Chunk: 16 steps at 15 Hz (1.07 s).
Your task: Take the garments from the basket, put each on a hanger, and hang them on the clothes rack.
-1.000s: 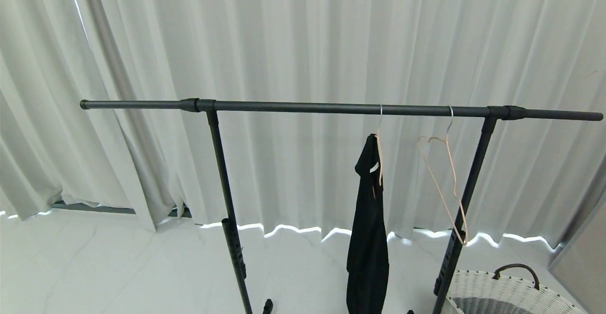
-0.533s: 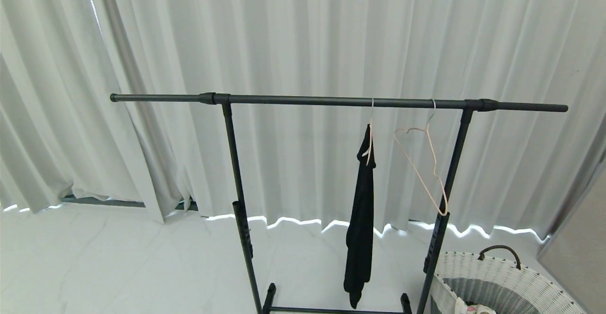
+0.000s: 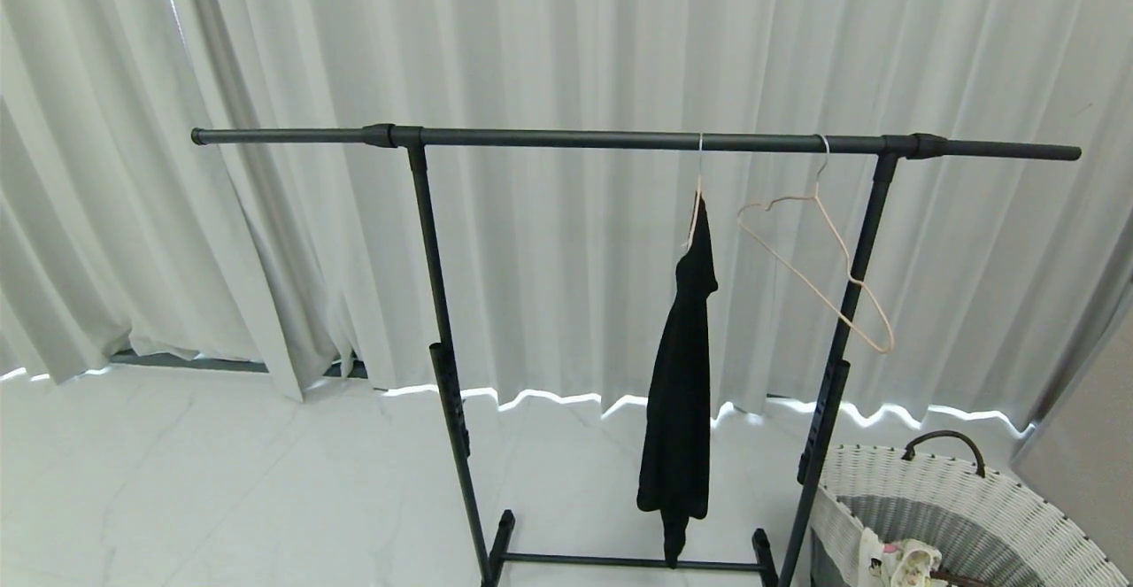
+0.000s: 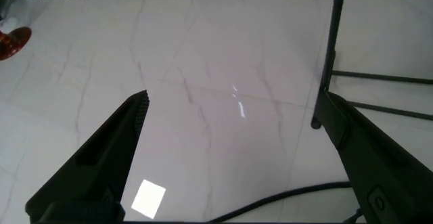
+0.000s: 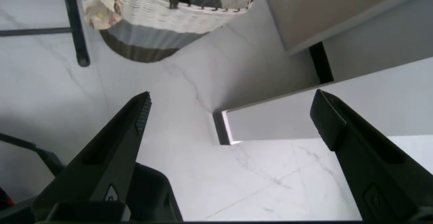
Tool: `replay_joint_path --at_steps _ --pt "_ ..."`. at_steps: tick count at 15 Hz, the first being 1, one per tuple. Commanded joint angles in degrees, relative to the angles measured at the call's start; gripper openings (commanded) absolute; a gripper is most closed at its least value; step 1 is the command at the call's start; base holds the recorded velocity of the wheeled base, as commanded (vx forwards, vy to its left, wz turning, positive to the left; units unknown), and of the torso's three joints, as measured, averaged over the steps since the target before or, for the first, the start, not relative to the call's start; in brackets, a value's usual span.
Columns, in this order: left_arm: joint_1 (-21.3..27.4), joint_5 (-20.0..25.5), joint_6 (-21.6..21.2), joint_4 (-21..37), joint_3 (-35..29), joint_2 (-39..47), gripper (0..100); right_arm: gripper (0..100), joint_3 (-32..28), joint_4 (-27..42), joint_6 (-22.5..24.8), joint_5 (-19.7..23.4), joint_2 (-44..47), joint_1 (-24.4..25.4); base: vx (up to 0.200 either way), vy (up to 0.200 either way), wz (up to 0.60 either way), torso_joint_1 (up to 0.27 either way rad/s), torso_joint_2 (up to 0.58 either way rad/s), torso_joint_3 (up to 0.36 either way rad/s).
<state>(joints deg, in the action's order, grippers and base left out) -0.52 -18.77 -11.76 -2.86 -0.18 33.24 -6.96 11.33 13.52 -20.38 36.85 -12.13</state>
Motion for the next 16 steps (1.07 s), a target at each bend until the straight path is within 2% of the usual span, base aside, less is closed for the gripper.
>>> replay_joint_path --at_steps 1,9,16 --pt "1.2 0.0 0.0 0.0 0.0 -0.1 100 100 0.0 0.0 0.0 0.0 1.5 0.0 0.000 0.000 0.00 -0.217 0.50 0.290" --pt "2.2 0.0 0.0 0.0 0.0 0.0 100 100 0.0 0.0 -0.1 -0.2 2.3 0.0 0.000 0.000 0.00 -0.198 0.49 0.291" --pt "2.2 -0.1 0.0 0.0 0.0 -1.0 100 100 0.0 0.0 -0.2 -0.1 2.5 0.0 0.000 0.000 0.00 -0.151 0.46 0.308"
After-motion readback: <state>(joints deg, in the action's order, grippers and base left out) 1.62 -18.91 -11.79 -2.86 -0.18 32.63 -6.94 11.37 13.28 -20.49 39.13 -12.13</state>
